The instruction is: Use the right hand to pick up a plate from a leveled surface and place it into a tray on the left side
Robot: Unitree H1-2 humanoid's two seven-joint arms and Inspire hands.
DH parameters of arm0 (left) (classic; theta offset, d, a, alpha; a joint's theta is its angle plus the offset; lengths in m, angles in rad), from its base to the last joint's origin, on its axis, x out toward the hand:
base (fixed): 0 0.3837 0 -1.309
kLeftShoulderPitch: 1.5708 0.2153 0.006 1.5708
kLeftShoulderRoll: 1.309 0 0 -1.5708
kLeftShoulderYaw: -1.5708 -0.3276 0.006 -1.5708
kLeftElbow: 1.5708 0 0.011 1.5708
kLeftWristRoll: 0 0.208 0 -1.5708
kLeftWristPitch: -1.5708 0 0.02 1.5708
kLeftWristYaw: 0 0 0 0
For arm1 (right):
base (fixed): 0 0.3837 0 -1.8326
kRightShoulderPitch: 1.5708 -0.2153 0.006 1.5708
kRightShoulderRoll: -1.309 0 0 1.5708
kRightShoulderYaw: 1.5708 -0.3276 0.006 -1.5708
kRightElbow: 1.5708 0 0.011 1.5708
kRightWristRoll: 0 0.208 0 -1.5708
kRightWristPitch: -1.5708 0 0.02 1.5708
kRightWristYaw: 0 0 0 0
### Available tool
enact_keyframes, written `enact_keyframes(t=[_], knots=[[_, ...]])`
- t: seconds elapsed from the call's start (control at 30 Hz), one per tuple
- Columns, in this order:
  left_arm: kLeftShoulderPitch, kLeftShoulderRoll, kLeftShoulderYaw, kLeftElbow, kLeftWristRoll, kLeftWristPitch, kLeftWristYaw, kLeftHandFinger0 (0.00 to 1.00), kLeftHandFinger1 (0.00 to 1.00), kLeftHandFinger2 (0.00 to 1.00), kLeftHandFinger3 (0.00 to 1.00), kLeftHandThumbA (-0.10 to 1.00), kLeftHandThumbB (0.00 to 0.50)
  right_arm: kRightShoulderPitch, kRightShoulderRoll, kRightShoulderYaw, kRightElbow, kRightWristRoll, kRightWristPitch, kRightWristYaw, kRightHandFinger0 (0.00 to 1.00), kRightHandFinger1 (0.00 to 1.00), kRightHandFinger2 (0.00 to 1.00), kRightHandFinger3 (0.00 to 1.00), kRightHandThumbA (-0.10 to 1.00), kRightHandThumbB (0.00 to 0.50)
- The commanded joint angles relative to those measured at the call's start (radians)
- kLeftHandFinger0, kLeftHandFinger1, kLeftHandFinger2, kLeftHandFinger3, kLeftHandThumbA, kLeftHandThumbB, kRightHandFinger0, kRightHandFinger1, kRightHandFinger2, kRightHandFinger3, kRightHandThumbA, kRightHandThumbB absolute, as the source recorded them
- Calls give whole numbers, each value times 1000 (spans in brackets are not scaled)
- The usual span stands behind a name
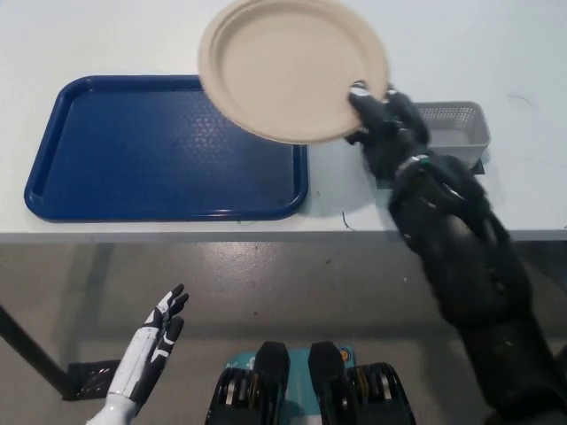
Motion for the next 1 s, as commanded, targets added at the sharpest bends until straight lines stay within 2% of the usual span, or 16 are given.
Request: enact_keyframes(t=[0.0,0.1,0.27,0.37,0.47,0.5,0.6,0.63,0.73,0.77,0.8,0.83,0.87,0.9,0.93,0.97], knots=[[-22,17,-12,-13,-3,-3,-17,1000,1000,1000,1000,1000,302,-124,61,-40,97,-92,-14,74,0,122,619,923,-100,120],[-23,17,-19,-9,10,3,-12,1000,1000,1000,1000,1000,333,-164,98,-65,185,-116,-30,97,0,113,626,1000,-100,124],[-16,13,-27,-14,-8,0,-28,1000,1000,1000,1000,990,304,-239,152,-77,351,-193,-64,127,0,56,583,714,-100,114],[-17,12,-34,-20,2,11,-30,1000,1000,1000,1000,995,315,-285,175,-81,445,-232,-76,136,0,100,635,834,-100,73],[-21,11,-40,-17,8,11,-29,1000,1000,1000,1000,1000,321,-319,190,-96,518,-262,-95,136,0,110,633,716,-100,86],[-24,8,-44,-6,11,-5,-24,1000,1000,1000,1000,995,321,-333,190,-88,558,-283,-99,153,0,98,620,520,-100,71],[-29,9,-51,8,-2,-21,-31,1000,1000,1000,1000,982,317,-359,198,-84,638,-319,-147,190,0,96,607,383,-100,55],[-30,9,-53,8,-3,-19,-31,1000,1000,1000,1000,982,319,-368,201,-83,663,-330,-162,198,0,131,630,406,-100,46],[-32,5,-58,1,-2,-2,-31,1000,1000,1000,1000,976,332,-393,215,-97,731,-347,-204,219,0,189,659,876,-100,70],[-32,5,-60,0,2,0,-27,1000,1000,1000,1000,977,332,-404,219,-102,753,-357,-207,220,0,193,659,873,-100,82],[-31,3,-61,1,0,-1,-26,1000,1000,1000,1000,972,331,-417,225,-108,778,-360,-203,216,0,156,625,761,-50,104],[-34,3,-62,9,0,-5,-24,1000,1000,1000,1000,975,340,-426,228,-115,801,-364,-215,235,0,144,606,591,108,87],[-35,4,-63,8,-1,-1,-25,1000,1000,1000,1000,975,348,-431,232,-130,811,-357,-222,245,10,189,599,532,224,125],[-35,2,-64,3,-6,10,-29,1000,1000,1000,1000,974,364,-443,235,-138,836,-345,-205,297,461,802,1000,1000,578,190],[-35,2,-65,2,-8,12,-30,1000,1000,1000,1000,973,363,-448,229,-122,849,-353,-182,375,724,1000,1000,1000,779,202],[-36,1,-67,3,-8,11,-31,1000,1000,1000,1000,972,363,-449,223,-111,855,-363,-175,427,826,1000,1000,1000,840,204]])
